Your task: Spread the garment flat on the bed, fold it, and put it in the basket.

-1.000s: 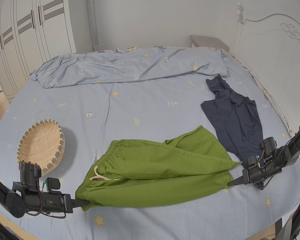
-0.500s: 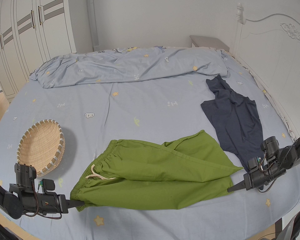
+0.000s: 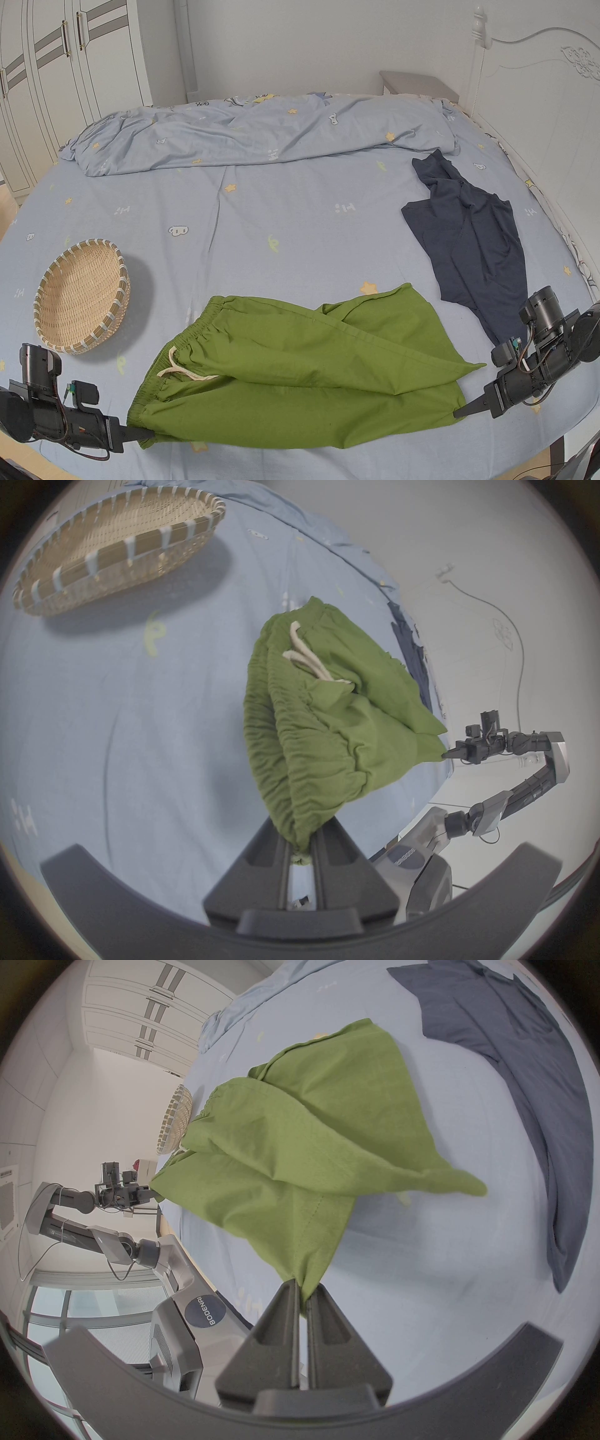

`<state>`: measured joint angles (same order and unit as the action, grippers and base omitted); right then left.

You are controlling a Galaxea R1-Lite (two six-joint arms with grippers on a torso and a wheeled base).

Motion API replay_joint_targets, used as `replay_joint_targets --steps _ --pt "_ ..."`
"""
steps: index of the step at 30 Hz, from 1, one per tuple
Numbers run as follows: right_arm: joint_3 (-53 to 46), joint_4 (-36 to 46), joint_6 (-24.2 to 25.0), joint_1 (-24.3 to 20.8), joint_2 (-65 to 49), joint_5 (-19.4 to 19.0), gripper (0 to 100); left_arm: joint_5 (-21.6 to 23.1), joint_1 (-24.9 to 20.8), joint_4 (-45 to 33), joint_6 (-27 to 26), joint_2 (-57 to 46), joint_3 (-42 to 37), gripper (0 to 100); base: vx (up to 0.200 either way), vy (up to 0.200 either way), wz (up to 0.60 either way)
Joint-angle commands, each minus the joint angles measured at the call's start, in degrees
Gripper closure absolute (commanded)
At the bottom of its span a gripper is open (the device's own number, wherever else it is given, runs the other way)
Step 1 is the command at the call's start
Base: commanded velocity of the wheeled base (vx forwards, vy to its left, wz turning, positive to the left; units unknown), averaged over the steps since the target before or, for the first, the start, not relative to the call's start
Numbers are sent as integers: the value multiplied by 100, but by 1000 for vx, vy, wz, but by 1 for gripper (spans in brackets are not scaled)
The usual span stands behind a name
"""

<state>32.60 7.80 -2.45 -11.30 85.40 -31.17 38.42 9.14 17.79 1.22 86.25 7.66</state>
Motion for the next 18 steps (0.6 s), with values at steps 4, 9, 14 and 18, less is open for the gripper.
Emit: replay_joint_targets --steps 4,9,14,18 --pt "-351 -7 -19 84 -128 23 100 -2 597 -399 -394 -20 -1 100 0 0 0" --pt "-588 -42 -36 111 -128 23 100 -10 668 -399 -438 41 8 100 0 0 0" --pt "-816 -358 -45 172 -67 41 100 -19 624 -416 -482 305 -1 100 0 0 0" --pt "-948 -367 -54 146 12 50 100 -54 659 -355 -640 639 17 100 0 0 0"
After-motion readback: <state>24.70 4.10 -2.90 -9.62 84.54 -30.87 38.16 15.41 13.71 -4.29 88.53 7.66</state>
